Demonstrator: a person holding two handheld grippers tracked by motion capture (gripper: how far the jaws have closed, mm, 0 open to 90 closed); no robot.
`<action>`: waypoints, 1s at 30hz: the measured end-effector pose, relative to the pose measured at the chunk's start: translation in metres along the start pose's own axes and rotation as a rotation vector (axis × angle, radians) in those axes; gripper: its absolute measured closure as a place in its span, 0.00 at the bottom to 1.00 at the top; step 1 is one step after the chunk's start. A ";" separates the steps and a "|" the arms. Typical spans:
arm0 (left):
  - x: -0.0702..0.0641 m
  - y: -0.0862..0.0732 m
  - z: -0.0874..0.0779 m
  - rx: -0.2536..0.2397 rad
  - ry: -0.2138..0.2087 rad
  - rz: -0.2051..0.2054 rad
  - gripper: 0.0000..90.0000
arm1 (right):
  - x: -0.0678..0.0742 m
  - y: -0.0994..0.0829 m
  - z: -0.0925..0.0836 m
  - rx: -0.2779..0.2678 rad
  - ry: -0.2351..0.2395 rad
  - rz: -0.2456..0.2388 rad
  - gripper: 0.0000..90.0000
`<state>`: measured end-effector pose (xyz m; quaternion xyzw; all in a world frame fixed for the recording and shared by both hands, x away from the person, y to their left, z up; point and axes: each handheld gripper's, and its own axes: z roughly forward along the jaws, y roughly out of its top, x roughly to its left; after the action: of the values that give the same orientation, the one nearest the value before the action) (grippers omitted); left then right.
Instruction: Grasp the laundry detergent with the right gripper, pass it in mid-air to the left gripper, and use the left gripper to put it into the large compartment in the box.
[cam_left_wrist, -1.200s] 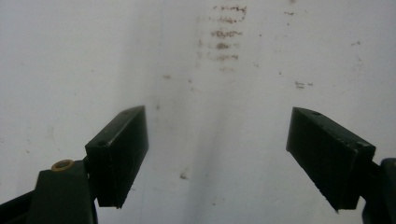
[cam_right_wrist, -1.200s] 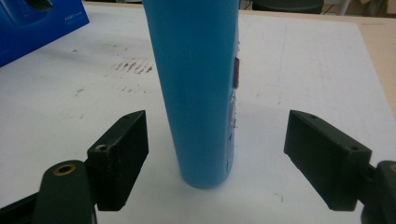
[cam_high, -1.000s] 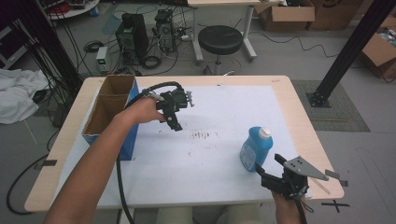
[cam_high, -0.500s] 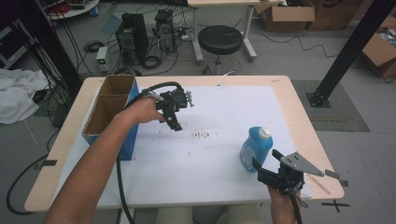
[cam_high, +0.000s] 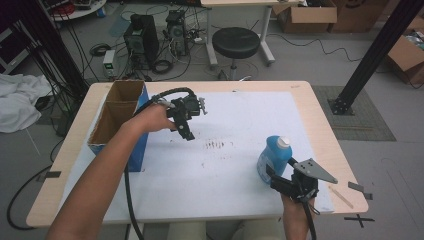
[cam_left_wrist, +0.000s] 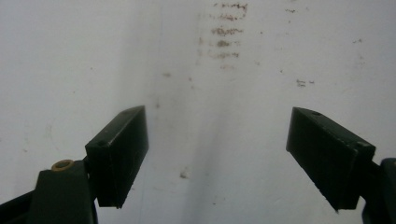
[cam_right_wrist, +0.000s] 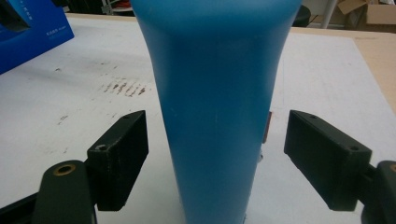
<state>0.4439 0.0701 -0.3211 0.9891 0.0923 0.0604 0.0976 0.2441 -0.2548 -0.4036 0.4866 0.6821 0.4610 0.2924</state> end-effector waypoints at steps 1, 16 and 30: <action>0.000 0.000 0.000 0.002 -0.001 -0.001 0.24 | 0.000 0.000 0.001 -0.001 -0.001 0.000 0.24; 0.000 0.000 0.001 0.003 -0.002 0.000 0.24 | 0.006 0.004 0.016 -0.027 -0.015 0.007 0.24; 0.001 0.000 0.003 0.005 -0.004 0.000 0.24 | 0.005 0.003 0.022 -0.046 -0.041 0.014 0.25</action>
<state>0.4453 0.0698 -0.3236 0.9894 0.0924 0.0580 0.0956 0.2618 -0.2421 -0.4094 0.4939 0.6618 0.4685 0.3140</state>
